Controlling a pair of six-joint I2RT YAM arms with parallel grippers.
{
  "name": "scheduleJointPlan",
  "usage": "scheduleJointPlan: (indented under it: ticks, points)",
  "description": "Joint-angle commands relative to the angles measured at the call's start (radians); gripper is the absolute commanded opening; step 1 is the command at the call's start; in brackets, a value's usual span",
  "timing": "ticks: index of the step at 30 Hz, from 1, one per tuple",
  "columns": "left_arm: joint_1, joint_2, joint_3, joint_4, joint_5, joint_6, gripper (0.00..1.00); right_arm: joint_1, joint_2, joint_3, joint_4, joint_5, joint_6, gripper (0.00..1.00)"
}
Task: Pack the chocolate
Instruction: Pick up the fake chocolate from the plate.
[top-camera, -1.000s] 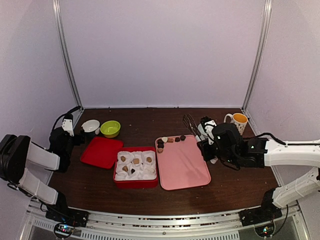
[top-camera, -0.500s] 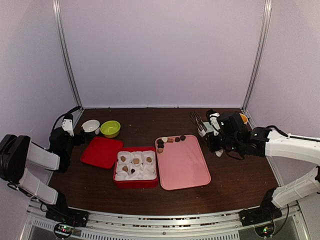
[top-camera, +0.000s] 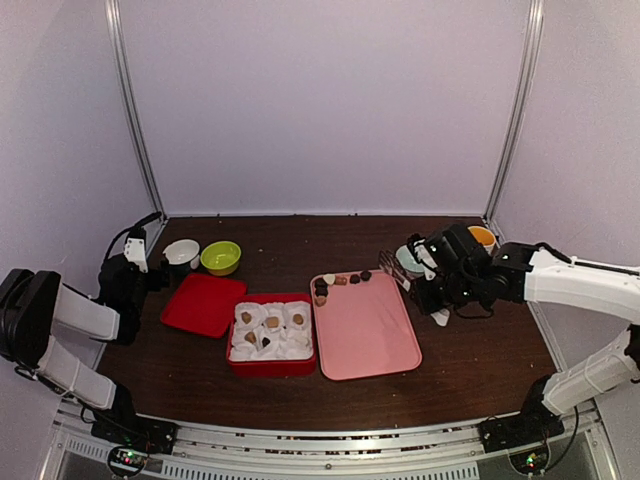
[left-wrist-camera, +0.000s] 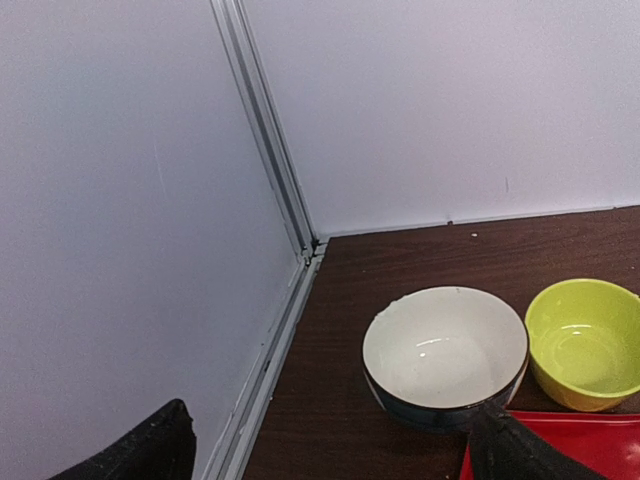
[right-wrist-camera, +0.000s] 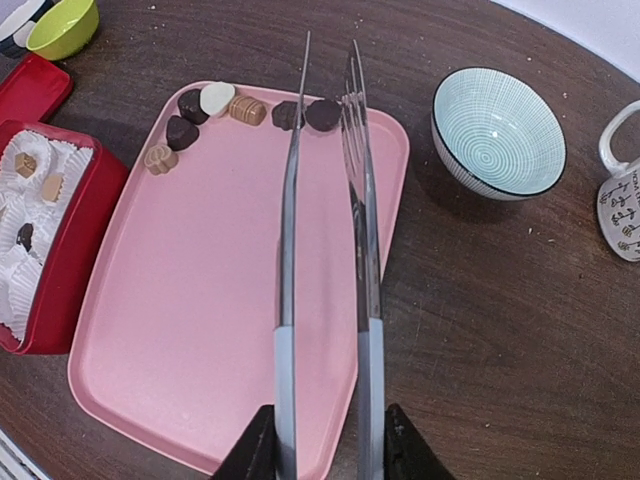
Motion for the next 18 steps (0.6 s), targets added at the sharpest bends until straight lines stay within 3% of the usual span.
scheduleJointPlan:
  ticks: [1, 7, 18]
  points:
    - [0.005, 0.008, -0.001, 0.053, 0.01, -0.008, 0.98, -0.003, 0.072, 0.091, -0.064, -0.071, 0.056, 0.29]
    - [0.005, 0.008, 0.0, 0.054, 0.01, -0.008, 0.98, -0.003, 0.199, 0.197, -0.089, -0.17, 0.092, 0.3]
    - [0.006, 0.008, 0.0, 0.054, 0.011, -0.008, 0.98, 0.003, 0.358, 0.373, -0.184, -0.164, 0.165, 0.3]
